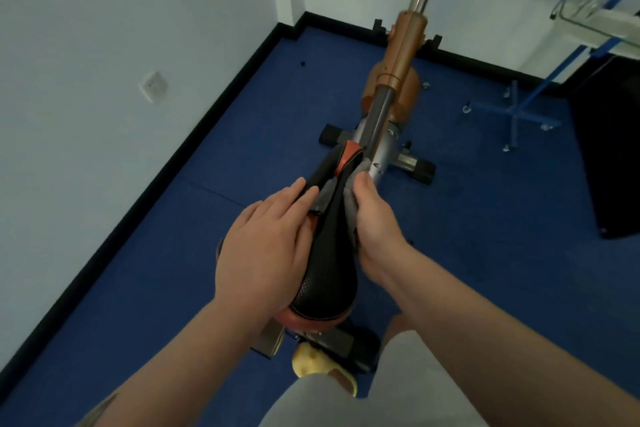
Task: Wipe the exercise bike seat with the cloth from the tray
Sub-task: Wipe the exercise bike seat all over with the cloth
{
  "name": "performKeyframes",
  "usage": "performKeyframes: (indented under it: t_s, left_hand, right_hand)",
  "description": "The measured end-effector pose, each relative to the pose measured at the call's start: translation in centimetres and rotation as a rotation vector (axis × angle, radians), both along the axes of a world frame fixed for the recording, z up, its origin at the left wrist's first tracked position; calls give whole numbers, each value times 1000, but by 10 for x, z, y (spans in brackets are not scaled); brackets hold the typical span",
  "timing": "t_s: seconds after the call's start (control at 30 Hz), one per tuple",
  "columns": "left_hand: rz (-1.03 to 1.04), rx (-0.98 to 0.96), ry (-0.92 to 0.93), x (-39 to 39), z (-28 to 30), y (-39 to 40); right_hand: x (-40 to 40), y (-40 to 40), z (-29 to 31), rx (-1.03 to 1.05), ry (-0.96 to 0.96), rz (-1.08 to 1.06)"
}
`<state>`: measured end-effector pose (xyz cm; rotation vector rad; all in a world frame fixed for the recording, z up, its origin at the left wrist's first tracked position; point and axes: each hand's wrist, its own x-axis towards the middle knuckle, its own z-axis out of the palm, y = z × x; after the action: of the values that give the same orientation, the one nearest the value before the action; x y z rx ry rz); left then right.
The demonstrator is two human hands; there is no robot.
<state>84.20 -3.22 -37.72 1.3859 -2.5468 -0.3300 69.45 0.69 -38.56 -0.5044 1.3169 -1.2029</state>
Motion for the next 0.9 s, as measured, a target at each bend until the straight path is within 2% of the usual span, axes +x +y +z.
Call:
performKeyframes:
  t_s: [0.1, 0.2, 0.3, 0.4, 0.5, 0.6, 0.8, 0.9]
  left_hand:
    - [42, -12, 29, -1, 1, 1]
    - [56, -20, 40, -2, 2, 1]
    - [63, -22, 48, -2, 1, 2]
    - [74, -16, 69, -2, 1, 2]
    - [72, 4, 98, -1, 1, 2]
    - [74, 13, 124, -2, 1, 2]
    - [69, 9, 159, 0, -3, 1]
    - [64, 4, 167, 0, -4, -1]
  right_hand:
    - [26, 17, 7, 76, 84, -33]
    - [30, 43, 0, 66, 48, -15]
    - [20, 17, -8, 129, 27, -37]
    - [29, 13, -15, 134, 191, -132]
    - [45, 50, -3, 107, 270, -163]
    - [42, 64, 2, 44, 159, -198]
    - [23, 28, -3, 161, 12, -345]
    - [40, 59, 0, 98, 49, -324]
